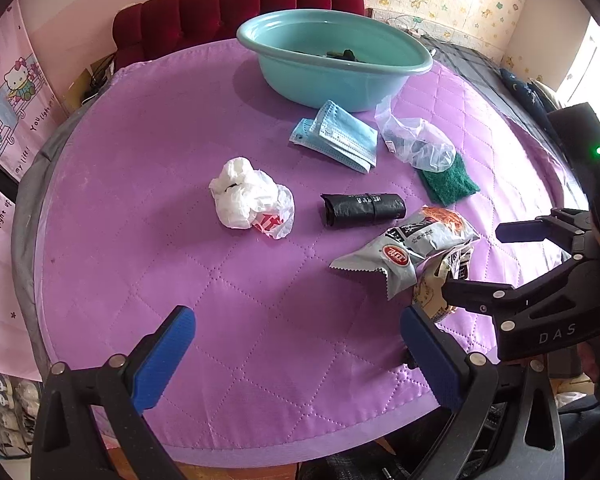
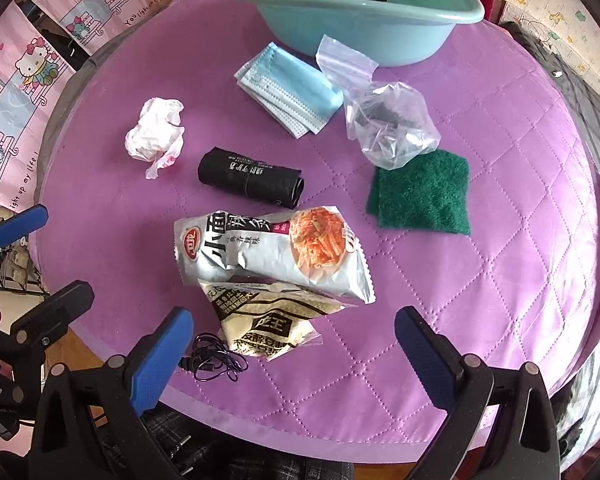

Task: Organize soft objects
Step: 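Grasp the beige snack packet with the right gripper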

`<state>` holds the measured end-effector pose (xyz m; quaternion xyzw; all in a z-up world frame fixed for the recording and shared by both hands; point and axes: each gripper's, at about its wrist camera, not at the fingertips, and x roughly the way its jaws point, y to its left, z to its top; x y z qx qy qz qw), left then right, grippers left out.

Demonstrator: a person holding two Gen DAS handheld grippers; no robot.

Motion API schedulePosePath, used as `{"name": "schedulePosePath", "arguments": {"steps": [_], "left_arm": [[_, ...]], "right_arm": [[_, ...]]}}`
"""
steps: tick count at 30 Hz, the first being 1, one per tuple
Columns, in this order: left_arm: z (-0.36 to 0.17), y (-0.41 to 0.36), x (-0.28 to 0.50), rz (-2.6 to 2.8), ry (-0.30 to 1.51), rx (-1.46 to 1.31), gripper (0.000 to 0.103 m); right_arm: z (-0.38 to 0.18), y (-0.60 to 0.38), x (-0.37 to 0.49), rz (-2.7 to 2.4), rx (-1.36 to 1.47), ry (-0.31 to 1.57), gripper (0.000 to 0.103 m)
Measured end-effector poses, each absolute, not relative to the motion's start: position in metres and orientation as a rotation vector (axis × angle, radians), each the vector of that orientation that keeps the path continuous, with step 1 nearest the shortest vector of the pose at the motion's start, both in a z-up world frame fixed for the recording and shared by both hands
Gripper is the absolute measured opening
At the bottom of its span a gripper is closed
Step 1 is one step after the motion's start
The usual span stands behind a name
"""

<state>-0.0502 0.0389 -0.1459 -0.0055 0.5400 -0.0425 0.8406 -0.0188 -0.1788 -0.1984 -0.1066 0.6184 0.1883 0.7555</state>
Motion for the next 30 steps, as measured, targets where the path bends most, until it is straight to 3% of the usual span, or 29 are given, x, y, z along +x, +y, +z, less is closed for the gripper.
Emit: {"name": "schedulePosePath", "arguments": {"steps": [7, 9, 12, 13, 14, 20, 30], "left_arm": [[-0.154, 0.039, -0.049, -0.101, 1.162, -0.001, 0.103], [-0.155, 0.038, -0.049, -0.106, 1.166, 0.000, 0.103], [-0.156, 0.034, -0.048, -0.122, 1.172, 0.006, 0.103], [-0.157, 0.032, -0.048, -0.128, 1.173, 0.009, 0.103], [-0.157, 0.030, -0.047, -0.135, 1.173, 0.013, 0.103], [-0.158, 0.017, -0.042, -0.171, 1.175, 0.028, 0.103], [-0.165, -0.006, -0.028, -0.235, 1.184, 0.051, 0.103]], "right_arm": [[-0.218, -0.175, -0.014, 0.417, -0.193, 1.378, 0.100], [-0.223, -0.173, -0.013, 0.423, -0.170, 1.387, 0.091], [-0.232, -0.173, -0.011, 0.442, -0.134, 1.418, 0.066], [-0.233, -0.172, -0.011, 0.448, -0.111, 1.420, 0.053], [-0.233, -0.173, -0.012, 0.455, -0.102, 1.414, 0.050], [-0.224, -0.181, -0.015, 0.449, -0.109, 1.370, 0.043], [-0.211, -0.207, -0.018, 0.387, -0.070, 1.326, 0.042]]}}
